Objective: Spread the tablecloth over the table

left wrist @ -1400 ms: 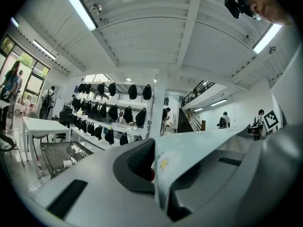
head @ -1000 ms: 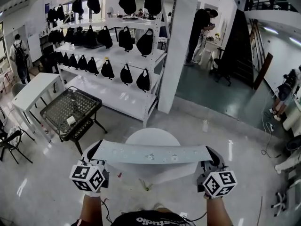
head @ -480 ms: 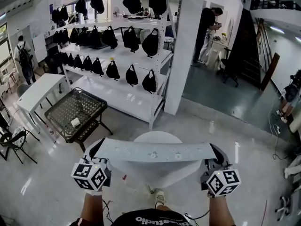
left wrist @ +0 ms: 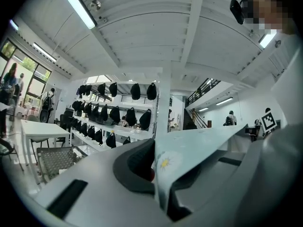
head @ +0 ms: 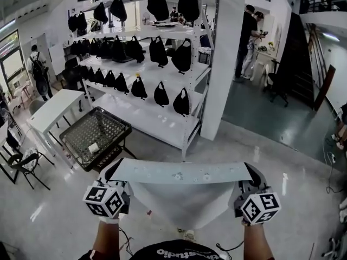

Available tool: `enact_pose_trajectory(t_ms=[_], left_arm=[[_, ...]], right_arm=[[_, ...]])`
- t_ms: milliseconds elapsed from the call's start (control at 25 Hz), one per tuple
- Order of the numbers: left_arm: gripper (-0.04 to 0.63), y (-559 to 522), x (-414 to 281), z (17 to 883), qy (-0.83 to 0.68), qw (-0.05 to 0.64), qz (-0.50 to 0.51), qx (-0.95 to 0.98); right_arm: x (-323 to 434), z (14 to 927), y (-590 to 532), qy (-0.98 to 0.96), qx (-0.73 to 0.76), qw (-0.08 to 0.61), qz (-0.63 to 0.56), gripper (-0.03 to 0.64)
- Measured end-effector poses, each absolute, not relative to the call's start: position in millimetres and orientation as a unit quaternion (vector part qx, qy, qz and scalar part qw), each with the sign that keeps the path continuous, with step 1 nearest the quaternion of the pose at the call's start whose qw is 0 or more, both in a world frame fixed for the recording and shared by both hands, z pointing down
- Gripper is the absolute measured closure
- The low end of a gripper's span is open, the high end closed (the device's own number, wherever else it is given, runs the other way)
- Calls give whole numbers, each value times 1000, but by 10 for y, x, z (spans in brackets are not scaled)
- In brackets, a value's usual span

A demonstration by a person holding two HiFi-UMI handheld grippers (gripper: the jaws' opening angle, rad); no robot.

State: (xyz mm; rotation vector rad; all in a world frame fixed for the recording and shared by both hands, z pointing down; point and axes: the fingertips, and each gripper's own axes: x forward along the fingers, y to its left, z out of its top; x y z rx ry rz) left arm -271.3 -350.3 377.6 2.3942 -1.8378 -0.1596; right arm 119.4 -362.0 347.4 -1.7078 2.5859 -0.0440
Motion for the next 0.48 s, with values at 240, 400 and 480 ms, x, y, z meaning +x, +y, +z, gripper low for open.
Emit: enact_pose_trajectory(t_ms=[240,400,480], left_arm=[[575,-3891,-2650,3743,-617,57,-49,783],[575,-4128,-2582,3702,-620,54,-51,781],[575,-4257,-2557,3677,-622,51,-52,780]], right_arm=[[1248,3450,-4106,840,-542,23,-19,591],[1317,3398,-4376,843,-538,21,-15,591],[1340,3373,-4521,844,-536,22,-13,591]])
